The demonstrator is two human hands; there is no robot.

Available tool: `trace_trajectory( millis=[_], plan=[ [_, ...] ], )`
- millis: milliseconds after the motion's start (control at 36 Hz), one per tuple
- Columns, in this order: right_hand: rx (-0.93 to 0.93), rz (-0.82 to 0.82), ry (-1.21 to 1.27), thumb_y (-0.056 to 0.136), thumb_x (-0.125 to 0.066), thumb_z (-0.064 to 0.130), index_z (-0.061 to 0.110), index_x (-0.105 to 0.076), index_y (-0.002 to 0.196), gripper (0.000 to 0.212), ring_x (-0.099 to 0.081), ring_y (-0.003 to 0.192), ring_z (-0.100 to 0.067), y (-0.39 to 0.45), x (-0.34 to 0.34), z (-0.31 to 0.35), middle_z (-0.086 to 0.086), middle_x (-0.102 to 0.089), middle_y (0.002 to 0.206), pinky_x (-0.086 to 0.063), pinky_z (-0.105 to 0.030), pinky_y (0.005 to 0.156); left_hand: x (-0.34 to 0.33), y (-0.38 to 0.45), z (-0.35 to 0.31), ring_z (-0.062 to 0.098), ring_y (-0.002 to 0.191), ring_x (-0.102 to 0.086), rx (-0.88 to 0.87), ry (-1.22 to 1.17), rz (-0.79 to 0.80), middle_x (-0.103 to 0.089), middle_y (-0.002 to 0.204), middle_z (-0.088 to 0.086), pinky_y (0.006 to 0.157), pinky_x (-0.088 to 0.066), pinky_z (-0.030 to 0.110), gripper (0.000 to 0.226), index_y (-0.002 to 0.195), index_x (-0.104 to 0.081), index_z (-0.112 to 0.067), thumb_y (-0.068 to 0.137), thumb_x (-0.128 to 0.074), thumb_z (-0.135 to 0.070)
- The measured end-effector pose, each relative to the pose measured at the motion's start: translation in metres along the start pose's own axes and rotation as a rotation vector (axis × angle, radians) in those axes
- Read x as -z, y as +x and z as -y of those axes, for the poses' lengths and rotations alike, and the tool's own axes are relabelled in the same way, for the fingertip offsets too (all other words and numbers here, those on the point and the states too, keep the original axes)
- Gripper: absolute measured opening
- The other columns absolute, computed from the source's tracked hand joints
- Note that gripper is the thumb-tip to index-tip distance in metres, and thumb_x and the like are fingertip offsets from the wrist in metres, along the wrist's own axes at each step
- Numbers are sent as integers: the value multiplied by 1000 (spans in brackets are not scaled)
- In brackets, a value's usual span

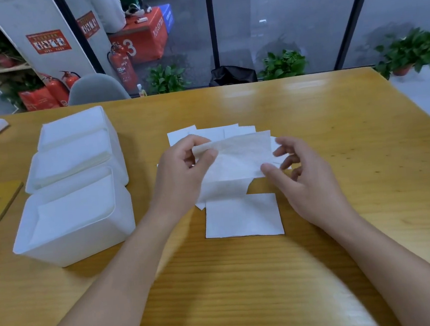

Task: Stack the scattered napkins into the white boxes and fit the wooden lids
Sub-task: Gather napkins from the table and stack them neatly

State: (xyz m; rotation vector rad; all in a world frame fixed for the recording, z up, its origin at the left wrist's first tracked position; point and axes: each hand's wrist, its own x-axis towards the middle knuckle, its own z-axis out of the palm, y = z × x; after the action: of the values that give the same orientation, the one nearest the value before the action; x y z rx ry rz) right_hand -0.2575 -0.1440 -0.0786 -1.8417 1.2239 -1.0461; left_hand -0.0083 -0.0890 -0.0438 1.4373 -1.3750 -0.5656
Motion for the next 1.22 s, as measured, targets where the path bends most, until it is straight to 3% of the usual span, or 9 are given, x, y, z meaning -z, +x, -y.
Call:
trace_trajectory(
  millis=[83, 250, 333, 389, 556, 833, 944, 1056, 1222],
  plan=[
    [-40, 15, 165, 98, -77, 42, 33, -55, 145, 52, -64, 102, -6, -2, 1, 9, 14, -66, 118, -51, -23, 80, 0, -19, 3, 38, 70, -53, 63, -94, 57, -68, 88, 15, 67, -40, 40, 11, 99, -74, -16, 103, -75, -25],
    [-93, 176, 273, 99, -78, 13, 23, -76, 110, 16, -55, 66, -18, -6, 3, 5, 0, -65, 79, -45, -36, 67, 3, -48, 12, 22, 91, -78, 166, -97, 156, -81, 95, -1, 87, -61, 46, 5, 106, -78, -23, 103, -77, -27],
    [-114, 249, 153, 97, -78, 14, 23, -77, 100, 9, -57, 57, -16, -9, 5, 2, -4, -66, 79, -45, -31, 60, 6, -56, 20, 26, 71, -66, 159, 37, 198, -70, 74, 1, 71, -56, 46, 8, 109, -78, -35, 103, -74, -38],
    [-123, 272, 118, 97, -79, 14, 23, -76, 101, 9, -59, 53, -16, -10, 6, 2, -9, -69, 82, -46, -29, 57, 7, -57, 23, 17, 59, -47, 154, 122, 225, -49, 63, -5, 61, -44, 33, 7, 110, -76, -41, 103, -73, -40],
    [-112, 274, 39, 95, -82, 13, 21, -75, 97, 10, -62, 52, -15, -11, 3, 1, -7, -71, 78, -47, -24, 55, 5, -58, 25, 8, 56, -48, 119, 234, 225, -50, 64, -8, 60, -42, 16, 14, 118, -74, -38, 105, -72, -33],
    [-44, 236, -86, 92, -84, 17, 26, -76, 92, 12, -58, 66, -23, -14, -4, -6, 11, -52, 56, -45, -18, 63, 5, -57, 32, 9, 62, -56, 48, 457, 188, -59, 70, -9, 68, -56, 38, 17, 119, -73, -34, 102, -73, -37],
    [-23, 239, -106, 93, -83, 16, 27, -77, 94, 13, -50, 60, -6, -16, -4, -4, 1, -58, 63, -40, -12, 62, 5, -57, 32, 7, 72, -57, 29, 461, 153, -59, 82, -11, 68, -52, 31, 17, 118, -74, -36, 101, -73, -39],
    [26, 220, -176, 93, -79, 10, 26, -78, 99, 17, -54, 62, -11, -15, -2, -4, 11, -67, 79, -43, -13, 64, 3, -55, 34, 1, 92, -59, 17, 455, 109, -58, 99, -18, 76, -49, 21, 17, 117, -76, -36, 103, -70, -43],
    [108, 130, -306, 96, -78, 21, 28, -76, 111, 16, -57, 90, -5, -10, -5, -13, 20, -66, 106, -41, -14, 77, -2, -47, 40, 4, 138, -43, -37, 526, 135, -61, 140, -21, 116, -34, 27, 25, 130, -75, -33, 108, -64, -40]
  ],
)
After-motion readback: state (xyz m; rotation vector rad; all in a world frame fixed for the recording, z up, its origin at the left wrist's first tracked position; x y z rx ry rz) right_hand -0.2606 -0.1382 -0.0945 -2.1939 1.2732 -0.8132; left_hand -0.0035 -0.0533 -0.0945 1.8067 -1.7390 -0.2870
